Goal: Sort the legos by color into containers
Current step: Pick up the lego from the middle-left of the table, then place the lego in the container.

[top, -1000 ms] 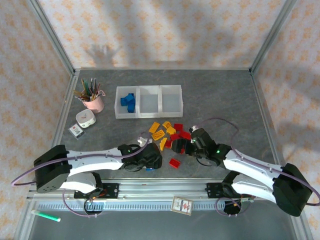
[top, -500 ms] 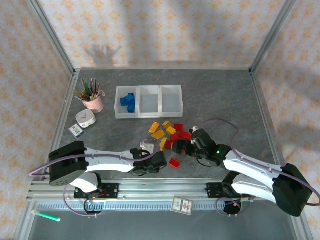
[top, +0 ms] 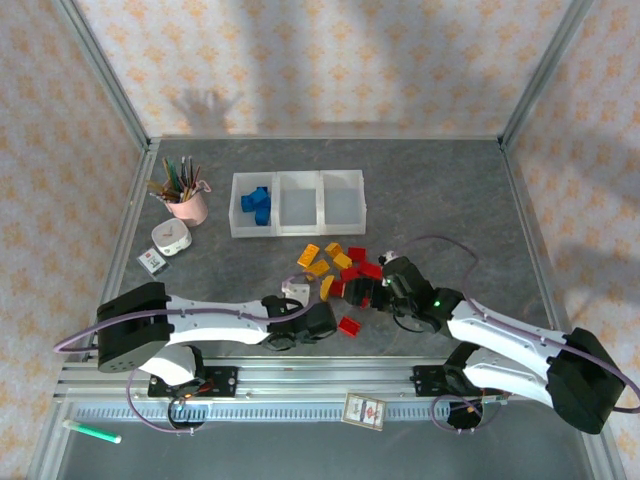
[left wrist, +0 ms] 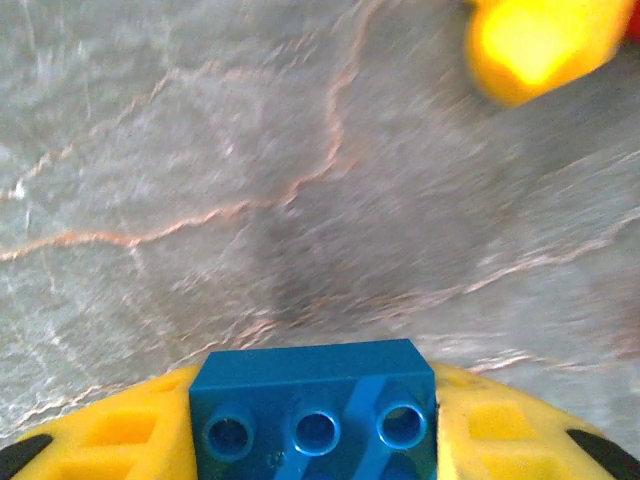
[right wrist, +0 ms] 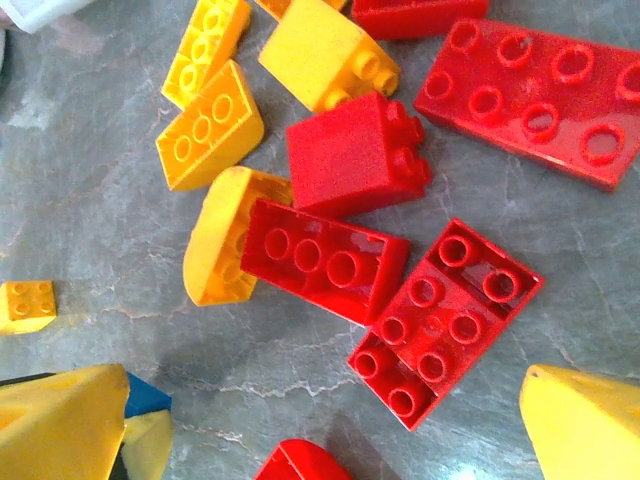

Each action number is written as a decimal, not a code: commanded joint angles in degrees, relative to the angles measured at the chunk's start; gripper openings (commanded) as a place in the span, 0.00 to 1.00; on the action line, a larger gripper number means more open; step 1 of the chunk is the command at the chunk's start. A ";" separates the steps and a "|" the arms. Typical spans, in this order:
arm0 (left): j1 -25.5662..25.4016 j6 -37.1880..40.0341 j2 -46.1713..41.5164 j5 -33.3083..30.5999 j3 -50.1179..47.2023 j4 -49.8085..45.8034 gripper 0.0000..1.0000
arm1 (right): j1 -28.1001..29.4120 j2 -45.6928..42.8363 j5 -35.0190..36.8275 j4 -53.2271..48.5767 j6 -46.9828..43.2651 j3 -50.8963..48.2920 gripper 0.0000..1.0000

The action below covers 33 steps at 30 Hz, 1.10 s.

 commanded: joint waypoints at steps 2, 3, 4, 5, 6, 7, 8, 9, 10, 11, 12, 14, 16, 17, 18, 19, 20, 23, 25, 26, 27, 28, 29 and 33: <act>2.60 1.68 -4.57 -7.44 4.75 -3.67 0.39 | 0.37 -0.70 2.77 -0.29 -0.79 4.53 1.00; 4.12 2.62 -5.28 -8.47 5.78 -4.37 0.39 | 0.34 -0.46 3.08 -0.07 -0.75 5.41 1.00; 5.70 4.21 -5.98 -9.56 6.76 -4.78 0.39 | 0.38 -0.25 3.80 -0.05 -0.69 6.56 1.00; 7.16 5.42 -6.46 -11.16 7.72 -5.18 0.39 | 0.34 -0.04 4.59 -0.18 -0.65 7.44 1.00; 8.92 6.84 -7.01 -13.32 8.92 -5.45 0.39 | 0.33 0.25 5.76 -0.07 -0.66 8.48 1.00; 10.50 8.65 -7.51 -14.74 9.79 -5.13 0.39 | 0.31 0.64 7.10 0.14 -0.40 9.43 1.00; 12.63 10.35 -7.69 -15.36 10.42 -4.72 0.39 | 0.24 1.18 8.04 0.20 -0.30 10.39 1.00; 15.44 12.12 -7.83 -16.13 11.20 -4.00 0.39 | 0.07 2.06 8.63 -0.06 -0.30 11.67 1.00; 18.02 13.93 -7.83 -16.66 11.87 -3.09 0.38 | 0.04 2.83 9.08 -0.04 -0.37 12.90 1.00; 20.34 15.24 -7.72 -17.22 12.38 -2.37 0.38 | -0.08 3.55 9.41 -0.46 -0.40 13.98 1.00; 22.84 16.74 -7.38 -17.63 12.87 -0.94 0.38 | -0.13 4.32 10.25 -1.09 -0.39 15.34 1.00; 27.39 19.40 -6.28 -17.08 13.67 1.87 0.38 | -0.13 5.52 11.99 -2.21 -0.21 17.23 1.00; 31.33 21.70 -4.16 -17.53 14.50 4.68 0.38 | -0.22 6.34 13.11 -2.03 -0.04 18.19 1.00; 32.81 22.56 -2.77 -16.94 15.23 5.48 0.39 | -0.22 6.63 13.51 -1.79 -0.03 18.37 1.00; 34.50 23.88 -0.96 -15.74 16.16 6.77 0.39 | -0.32 7.02 13.91 -1.61 0.01 18.70 1.00; 35.98 24.74 1.06 -15.06 17.12 7.70 0.39 | -0.39 7.50 14.18 -1.68 -0.01 19.05 1.00; 37.02 25.33 2.82 -14.76 17.96 8.21 0.39 | -0.52 8.01 14.36 -1.69 -0.04 19.40 1.00; 40.16 26.32 8.42 -14.75 21.51 8.69 0.39 | -0.64 9.63 14.31 -1.53 -0.29 20.52 1.00; 41.75 27.14 11.14 -15.82 23.00 10.38 0.39 | -0.72 10.88 14.19 -1.24 -0.43 21.17 1.00; 42.48 27.49 12.16 -15.74 23.69 11.07 0.39 | -0.66 11.54 14.08 -1.10 -0.61 21.38 1.00; 43.30 28.10 13.29 -15.49 24.39 11.93 0.40 | -0.70 12.06 13.91 -0.95 -0.78 21.60 1.00; 44.16 28.29 14.78 -15.41 25.42 11.80 0.41 | -0.73 12.58 13.80 -0.73 -0.96 21.84 1.00; 44.91 28.13 15.81 -15.52 26.36 11.28 0.41 | -0.65 13.02 13.79 -0.68 -1.08 22.02 1.00; 46.93 28.73 18.40 -14.76 27.80 11.97 0.52 | -0.72 14.70 13.18 -1.01 -2.01 23.03 1.00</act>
